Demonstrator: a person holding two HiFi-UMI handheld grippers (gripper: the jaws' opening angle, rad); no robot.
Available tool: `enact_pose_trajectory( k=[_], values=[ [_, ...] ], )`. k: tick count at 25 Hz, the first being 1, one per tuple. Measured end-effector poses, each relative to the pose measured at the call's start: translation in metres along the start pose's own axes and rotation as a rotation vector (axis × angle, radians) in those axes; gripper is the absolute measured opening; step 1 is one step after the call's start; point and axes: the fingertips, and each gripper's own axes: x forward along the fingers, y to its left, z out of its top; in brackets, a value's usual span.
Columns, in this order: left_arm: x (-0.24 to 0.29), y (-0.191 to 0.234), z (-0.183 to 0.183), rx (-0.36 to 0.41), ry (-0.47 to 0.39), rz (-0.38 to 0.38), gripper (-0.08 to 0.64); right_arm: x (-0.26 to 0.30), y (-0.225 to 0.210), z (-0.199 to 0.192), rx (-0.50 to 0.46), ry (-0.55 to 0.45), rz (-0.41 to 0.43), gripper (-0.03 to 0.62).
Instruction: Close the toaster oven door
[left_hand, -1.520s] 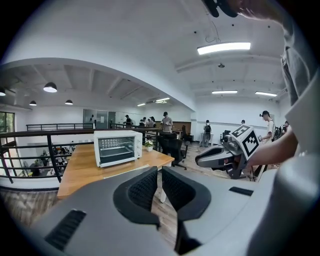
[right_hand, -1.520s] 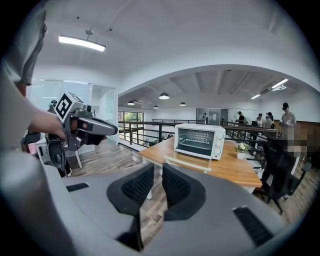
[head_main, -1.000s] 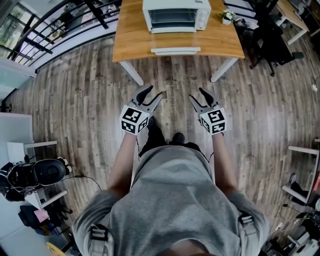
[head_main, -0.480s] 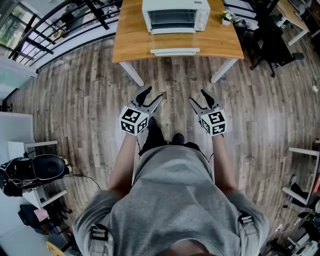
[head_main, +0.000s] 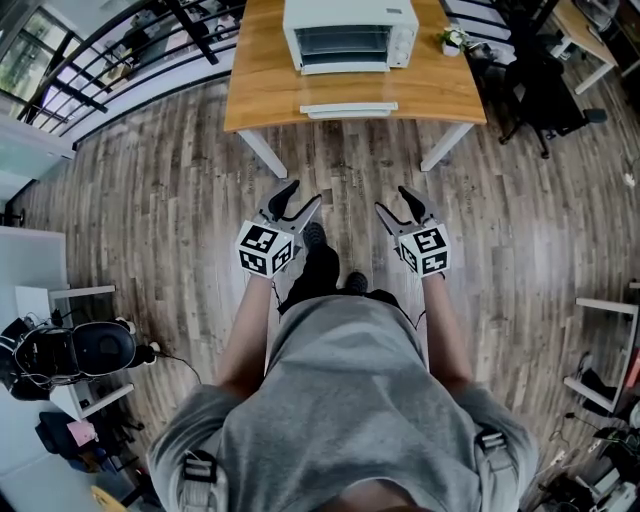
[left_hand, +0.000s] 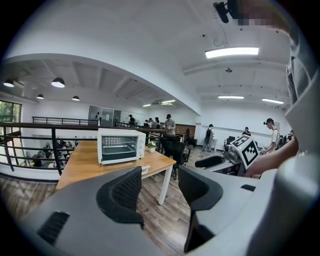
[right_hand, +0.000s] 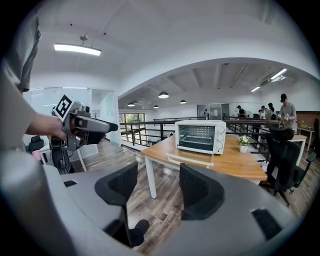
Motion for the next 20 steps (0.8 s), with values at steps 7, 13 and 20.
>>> enact_pose_trajectory(
  k=[7, 13, 20],
  values=[
    [0.011, 0.005, -0.001, -0.024, -0.002, -0.015, 0.235, 0.007, -0.008, -0.004, 0.003, 0.025, -0.005, 0.27],
    [0.02, 0.021, -0.005, -0.034, 0.001, -0.028, 0.235, 0.017, -0.019, -0.004, 0.01, 0.029, -0.035, 0.268],
    [0.039, 0.048, 0.004, -0.046, -0.003, -0.04, 0.235, 0.036, -0.034, 0.005, 0.005, 0.049, -0.059, 0.265]
  ],
)
